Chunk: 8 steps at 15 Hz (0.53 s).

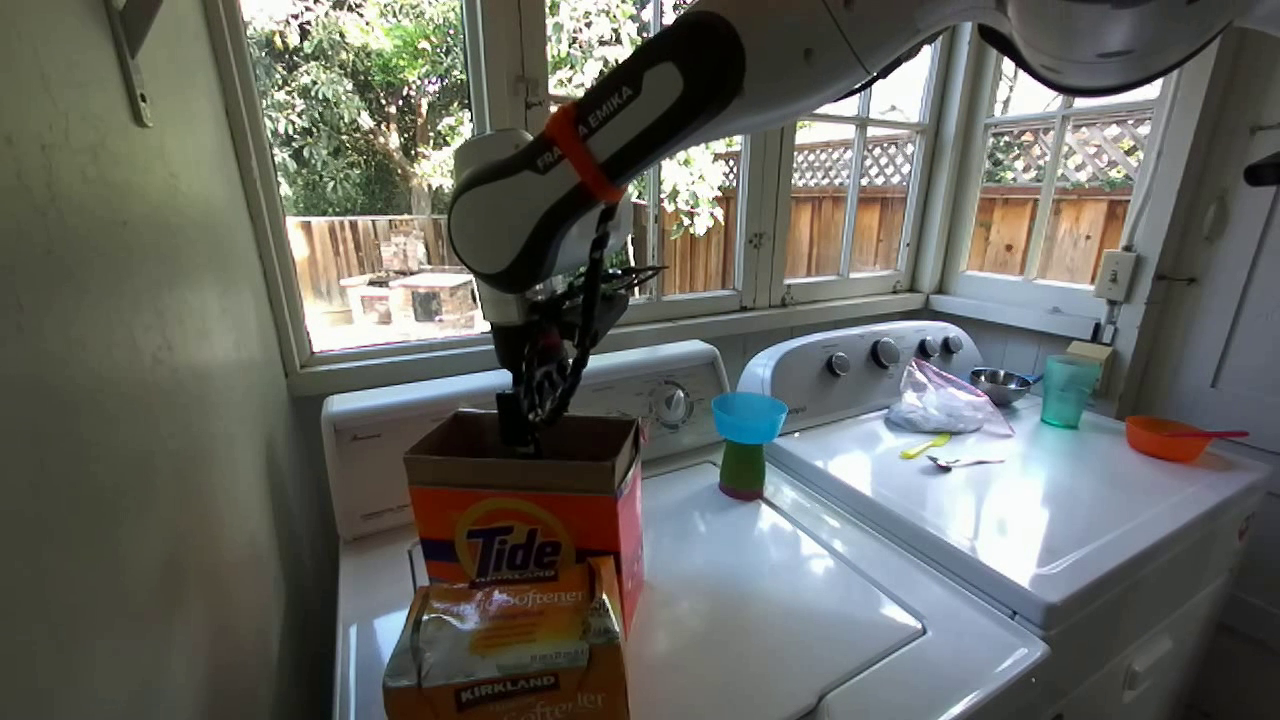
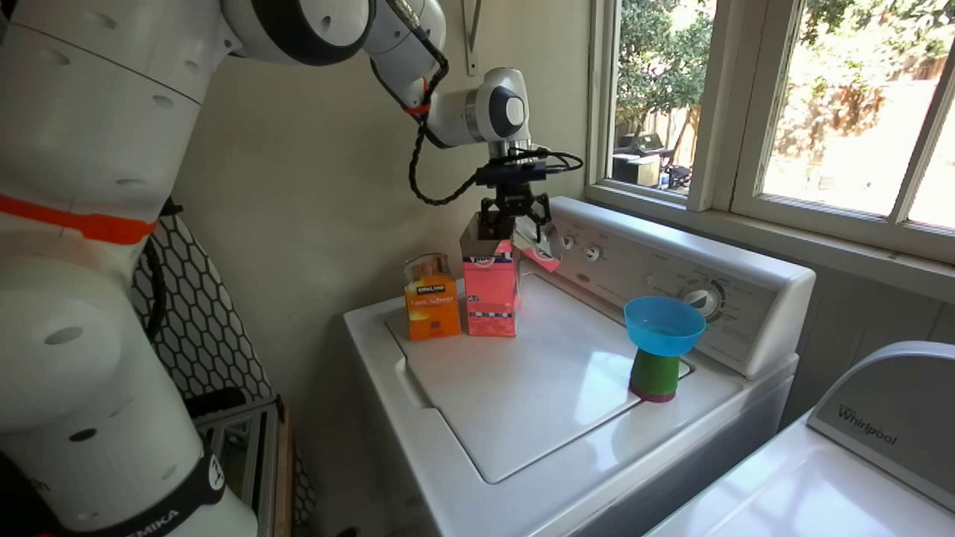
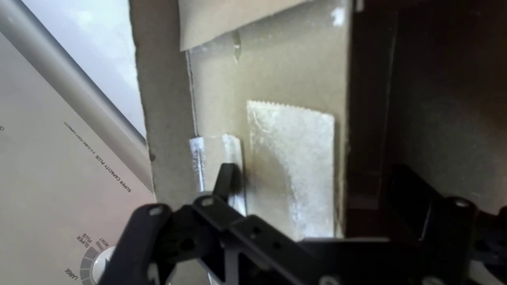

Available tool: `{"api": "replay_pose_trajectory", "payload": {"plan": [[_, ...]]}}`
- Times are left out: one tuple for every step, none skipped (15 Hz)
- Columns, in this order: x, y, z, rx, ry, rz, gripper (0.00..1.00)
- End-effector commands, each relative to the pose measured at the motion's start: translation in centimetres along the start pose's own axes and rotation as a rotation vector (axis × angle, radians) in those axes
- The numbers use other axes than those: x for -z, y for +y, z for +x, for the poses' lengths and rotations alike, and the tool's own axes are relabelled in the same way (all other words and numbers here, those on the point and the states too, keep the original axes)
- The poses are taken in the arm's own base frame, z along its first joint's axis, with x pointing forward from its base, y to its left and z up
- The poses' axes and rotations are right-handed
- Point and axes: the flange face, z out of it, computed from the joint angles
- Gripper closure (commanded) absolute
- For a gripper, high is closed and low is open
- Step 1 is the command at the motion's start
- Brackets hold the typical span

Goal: Open the box then move it to the right

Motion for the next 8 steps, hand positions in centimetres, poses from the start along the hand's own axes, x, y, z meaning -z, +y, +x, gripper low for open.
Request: {"api": "replay_pose_trajectory", "payload": {"plan": [[-0.36, 0.20, 0.40, -0.005, -0.030, 0.032, 0.30], [-0.35, 0.21, 0.41, -0.007, -0.033, 0.031, 0.38], [-0.36, 0.24, 0.39, -0.007, -0.035, 0.032, 0.46], [-0.37, 0.26, 0.37, -0.008, -0.036, 0.034, 0.55], [-0.36, 0.28, 0.36, -0.009, -0.036, 0.033, 0.62], [-0.34, 0.30, 0.36, -0.010, -0.035, 0.033, 0.70], [-0.33, 0.33, 0.35, -0.011, -0.035, 0.032, 0.77], [-0.34, 0.38, 0.34, -0.012, -0.035, 0.032, 0.84]]}}
